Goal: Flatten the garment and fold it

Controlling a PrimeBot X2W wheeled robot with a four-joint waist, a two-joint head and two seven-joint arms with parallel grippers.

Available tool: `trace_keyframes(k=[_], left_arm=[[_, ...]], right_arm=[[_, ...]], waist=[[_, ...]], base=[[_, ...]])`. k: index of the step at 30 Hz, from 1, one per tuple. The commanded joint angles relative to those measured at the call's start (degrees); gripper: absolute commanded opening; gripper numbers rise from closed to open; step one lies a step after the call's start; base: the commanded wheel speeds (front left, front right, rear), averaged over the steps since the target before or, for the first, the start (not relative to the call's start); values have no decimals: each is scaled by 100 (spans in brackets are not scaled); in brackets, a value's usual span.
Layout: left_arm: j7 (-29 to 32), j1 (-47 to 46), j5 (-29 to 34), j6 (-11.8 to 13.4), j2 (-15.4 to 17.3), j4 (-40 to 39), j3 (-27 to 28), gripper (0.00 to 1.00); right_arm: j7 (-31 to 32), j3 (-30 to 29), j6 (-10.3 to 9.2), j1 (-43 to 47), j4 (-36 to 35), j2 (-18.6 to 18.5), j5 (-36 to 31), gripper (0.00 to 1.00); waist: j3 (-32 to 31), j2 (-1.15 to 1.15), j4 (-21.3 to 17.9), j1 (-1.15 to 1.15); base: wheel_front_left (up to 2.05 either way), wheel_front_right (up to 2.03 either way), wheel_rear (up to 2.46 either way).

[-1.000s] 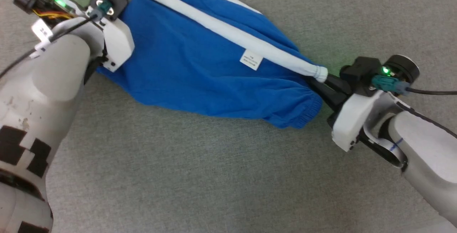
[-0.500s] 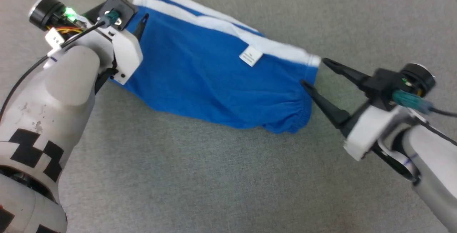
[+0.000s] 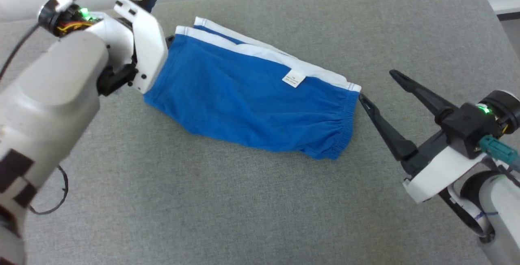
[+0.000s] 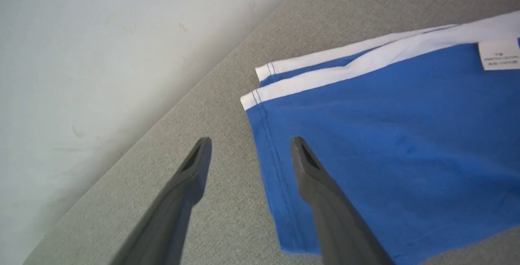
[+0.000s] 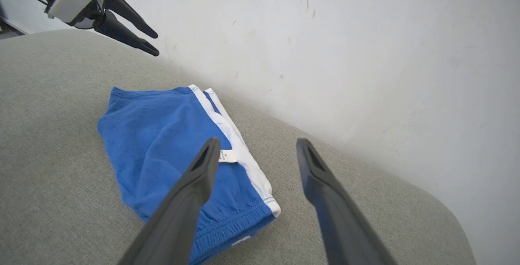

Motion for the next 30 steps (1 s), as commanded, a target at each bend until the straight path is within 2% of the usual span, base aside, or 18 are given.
trace_keyframes(k=[1,5,8,11,16,23,24,25,26,30], left_arm=[[349,-124,-245,-38,108,-184,-117,100],[1280,-247,-841,-38,376,-560,-297,100],[1716,-243,-1053,-38,506,-651,-371,100],[1975,-164,-1202,-38,596,-601,-408,100],[2318,-2,-1108,-38,747,-506,-459,100],[2655,372,-1066,-38,783,-635,-482,100],[2658,402,-1054,-38,775,-677,-484,84],[2633,416,-1020,-38,768,-708,-485,18],[2622,440,-1012,-38,759,-725,-485,0],[2505,456,-959,-38,763,-854,-487,0]], right_arm=[[27,-55,-5,102,-78,85,-70,100],[30,-137,-5,140,-152,272,-141,100],[-31,-150,-5,127,-108,402,-212,100],[-117,-121,-5,94,15,512,-245,100],[-248,-31,-5,10,237,623,-240,100],[-376,3,-5,-171,475,625,-176,100],[-373,8,-5,-213,490,600,-161,100],[-358,2,-5,-257,499,579,-128,100],[-336,8,-5,-314,500,548,-89,100],[-88,194,-5,-675,462,249,123,100]], waist=[[84,0,-67,2],[262,0,-219,2],[399,0,-364,2],[524,0,-517,2],[685,0,-695,2],[706,0,-724,2],[696,0,-707,2],[683,0,-686,2],[660,0,-668,2],[530,0,-607,2]], base=[[0,0,0],[0,0,0],[0,0,0],[0,0,0],[0,0,0],[0,0,0],[0,0,0],[0,0,0],[0,0,0],[0,0,0]])
